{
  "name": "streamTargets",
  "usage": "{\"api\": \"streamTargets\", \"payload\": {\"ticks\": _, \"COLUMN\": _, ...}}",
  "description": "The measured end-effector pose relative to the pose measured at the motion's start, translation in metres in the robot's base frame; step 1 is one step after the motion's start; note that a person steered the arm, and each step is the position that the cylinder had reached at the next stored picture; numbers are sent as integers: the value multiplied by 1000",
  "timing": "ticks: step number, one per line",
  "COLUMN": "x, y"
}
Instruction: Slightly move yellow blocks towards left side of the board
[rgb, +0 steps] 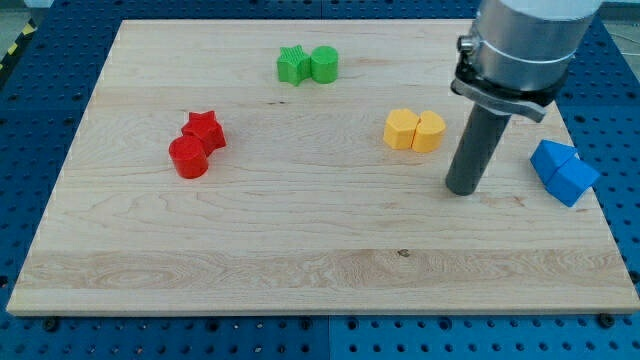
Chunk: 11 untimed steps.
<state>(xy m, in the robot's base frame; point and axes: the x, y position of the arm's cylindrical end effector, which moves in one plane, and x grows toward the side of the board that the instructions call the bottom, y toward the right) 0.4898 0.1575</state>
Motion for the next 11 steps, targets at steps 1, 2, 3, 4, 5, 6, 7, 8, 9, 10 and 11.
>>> {"api": "streamTargets", "payload": {"ticks": 1, "x": -10, "y": 9}}
{"api": "streamTargets", "payload": {"ticks": 2, "x": -30, "y": 9}}
{"api": "streamTargets", "payload": {"ticks": 3, "x": -54, "y": 9}}
{"api": "streamTargets", "payload": {"ticks": 4, "x": -62, "y": 4}}
{"api": "streamTargets", "payload": {"ticks": 5, "x": -62, "y": -26}}
{"api": "streamTargets", "payload": {"ticks": 6, "x": -64, "y": -30}}
{"api": "streamTargets", "payload": {"ticks": 7, "x": -62, "y": -29}}
{"api": "streamTargets", "payload": {"ticks": 8, "x": -50, "y": -32}}
{"api": "streamTargets", "payload": {"ticks": 9, "x": -56, "y": -33}}
{"api": "streamTargets", "payload": {"ticks": 10, "x": -58, "y": -47}}
{"api": "streamTargets", "payload": {"ticks": 11, "x": -59, "y": -51}}
